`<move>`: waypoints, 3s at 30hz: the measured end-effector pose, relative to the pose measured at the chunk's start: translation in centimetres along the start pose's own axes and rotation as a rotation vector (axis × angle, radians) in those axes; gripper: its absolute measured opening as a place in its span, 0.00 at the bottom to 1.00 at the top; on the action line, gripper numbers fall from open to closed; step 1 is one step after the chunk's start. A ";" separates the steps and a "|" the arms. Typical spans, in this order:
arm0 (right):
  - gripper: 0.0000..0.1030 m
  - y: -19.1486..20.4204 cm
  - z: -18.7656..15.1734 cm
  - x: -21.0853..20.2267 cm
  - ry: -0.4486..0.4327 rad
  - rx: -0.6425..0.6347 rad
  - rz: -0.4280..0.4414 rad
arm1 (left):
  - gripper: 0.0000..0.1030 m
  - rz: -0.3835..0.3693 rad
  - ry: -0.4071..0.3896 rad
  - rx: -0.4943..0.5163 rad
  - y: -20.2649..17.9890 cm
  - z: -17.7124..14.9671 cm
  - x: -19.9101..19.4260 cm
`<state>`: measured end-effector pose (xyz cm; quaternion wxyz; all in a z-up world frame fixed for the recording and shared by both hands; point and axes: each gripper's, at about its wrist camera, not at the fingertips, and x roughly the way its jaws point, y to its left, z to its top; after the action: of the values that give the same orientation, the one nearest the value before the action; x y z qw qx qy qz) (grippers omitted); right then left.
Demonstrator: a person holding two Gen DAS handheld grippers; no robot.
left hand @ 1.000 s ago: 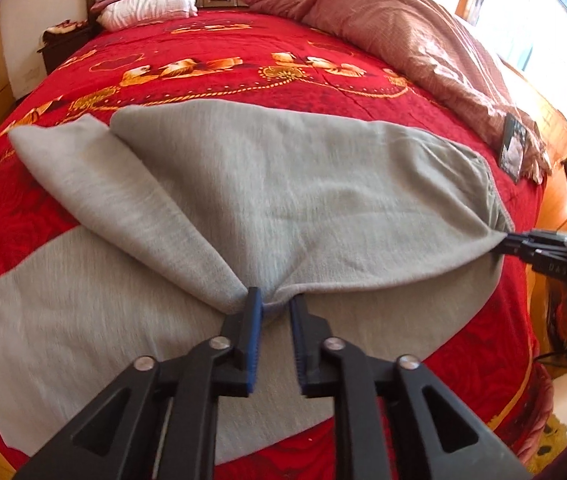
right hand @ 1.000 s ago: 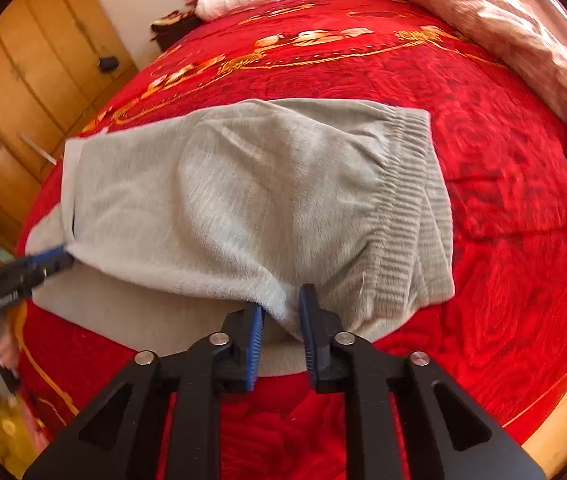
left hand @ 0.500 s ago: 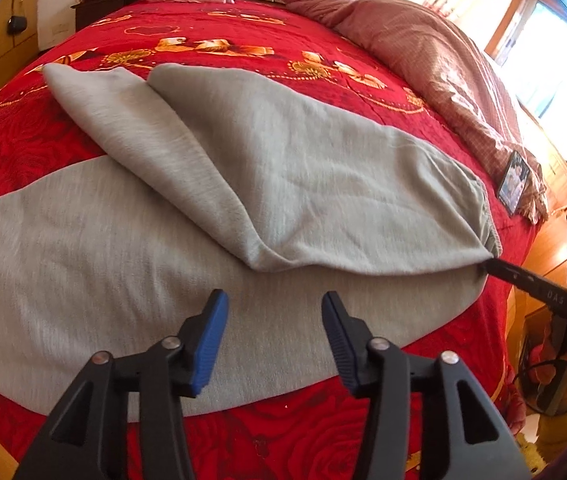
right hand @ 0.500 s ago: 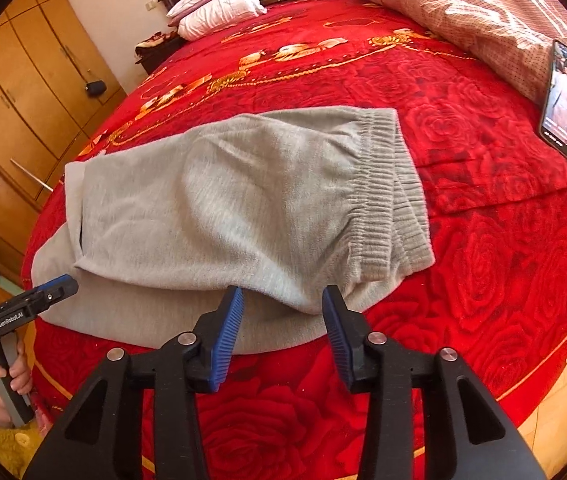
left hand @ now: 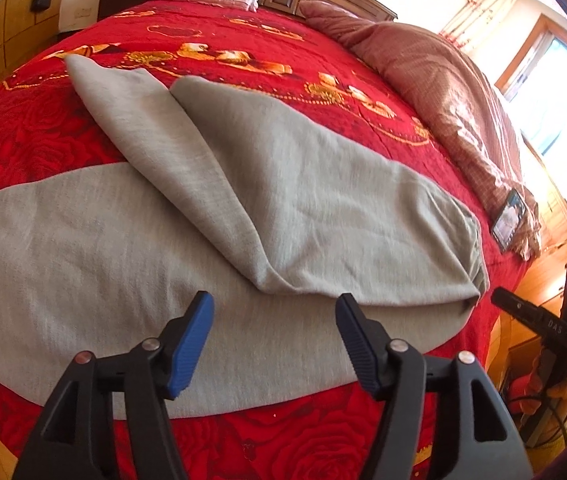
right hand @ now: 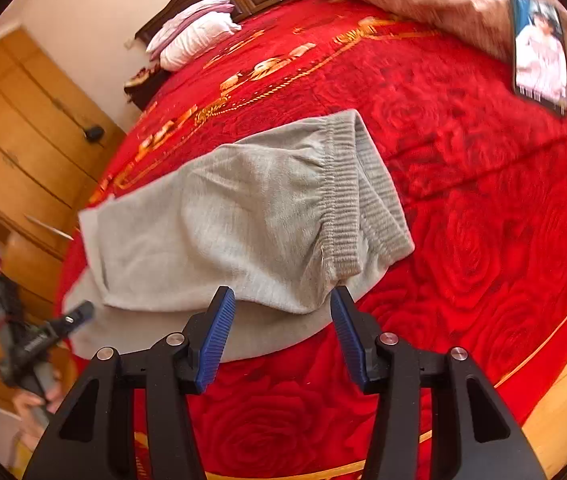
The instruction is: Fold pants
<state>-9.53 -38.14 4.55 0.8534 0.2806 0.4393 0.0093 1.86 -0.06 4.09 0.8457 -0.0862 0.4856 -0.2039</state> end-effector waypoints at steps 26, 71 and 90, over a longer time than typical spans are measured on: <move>0.50 -3.8 1.6 2.3 0.002 0.258 0.115 | 0.68 0.105 -0.001 -0.131 1.1 2.7 3.3; 0.21 -7.8 0.9 3.3 -0.003 0.151 -0.077 | 0.15 0.133 0.116 -0.093 1.9 -3.8 1.7; 0.34 3.2 2.2 0.1 -0.014 -0.125 -0.112 | 0.58 0.272 -0.061 -0.079 4.7 -0.8 -4.8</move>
<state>-7.06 -36.45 7.06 0.8713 0.2017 0.4471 -0.0131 0.27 6.24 5.86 0.8758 -0.0590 0.4746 -0.0653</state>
